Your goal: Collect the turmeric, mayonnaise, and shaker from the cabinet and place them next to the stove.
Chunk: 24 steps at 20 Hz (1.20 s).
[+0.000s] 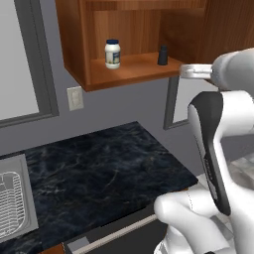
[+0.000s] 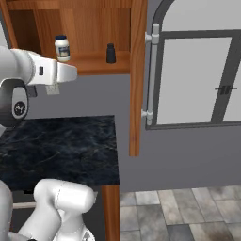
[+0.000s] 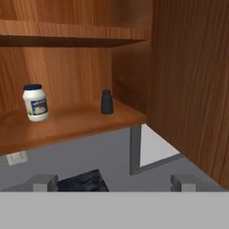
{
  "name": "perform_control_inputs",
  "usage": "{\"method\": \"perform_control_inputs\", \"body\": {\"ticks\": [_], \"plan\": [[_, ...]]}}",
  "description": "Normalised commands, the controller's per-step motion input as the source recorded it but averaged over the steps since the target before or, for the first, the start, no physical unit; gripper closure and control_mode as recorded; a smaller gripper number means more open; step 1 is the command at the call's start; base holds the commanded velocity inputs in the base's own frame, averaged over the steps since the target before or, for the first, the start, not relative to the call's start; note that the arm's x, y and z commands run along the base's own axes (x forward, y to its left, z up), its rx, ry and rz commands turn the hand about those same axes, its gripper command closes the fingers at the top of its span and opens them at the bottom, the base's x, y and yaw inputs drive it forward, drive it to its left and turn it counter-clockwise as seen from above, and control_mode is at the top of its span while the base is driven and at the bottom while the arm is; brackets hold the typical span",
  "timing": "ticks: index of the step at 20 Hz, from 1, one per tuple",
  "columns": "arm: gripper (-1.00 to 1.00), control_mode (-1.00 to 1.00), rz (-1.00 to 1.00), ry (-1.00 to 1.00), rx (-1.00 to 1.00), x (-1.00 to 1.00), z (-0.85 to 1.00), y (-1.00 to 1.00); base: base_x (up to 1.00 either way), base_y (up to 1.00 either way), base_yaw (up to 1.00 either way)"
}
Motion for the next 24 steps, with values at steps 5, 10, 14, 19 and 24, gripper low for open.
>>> {"method": "perform_control_inputs", "body": {"ticks": [5,10,14,19,24], "plan": [[-1.0,-1.0,0.0,0.0,0.05,0.52,0.13,0.1,0.0,0.0,0.0],[-1.0,-1.0,0.0,0.04,0.0,0.46,0.15,0.09,0.0,0.0,0.0],[-1.0,-1.0,0.0,0.12,0.0,0.45,0.06,0.03,0.0,0.0,0.0],[-1.0,-1.0,0.0,0.04,0.0,0.26,-0.03,-0.24,0.0,0.0,0.0],[-1.0,-1.0,0.0,0.07,0.0,0.45,-0.01,-0.06,0.0,0.0,0.0]]}}
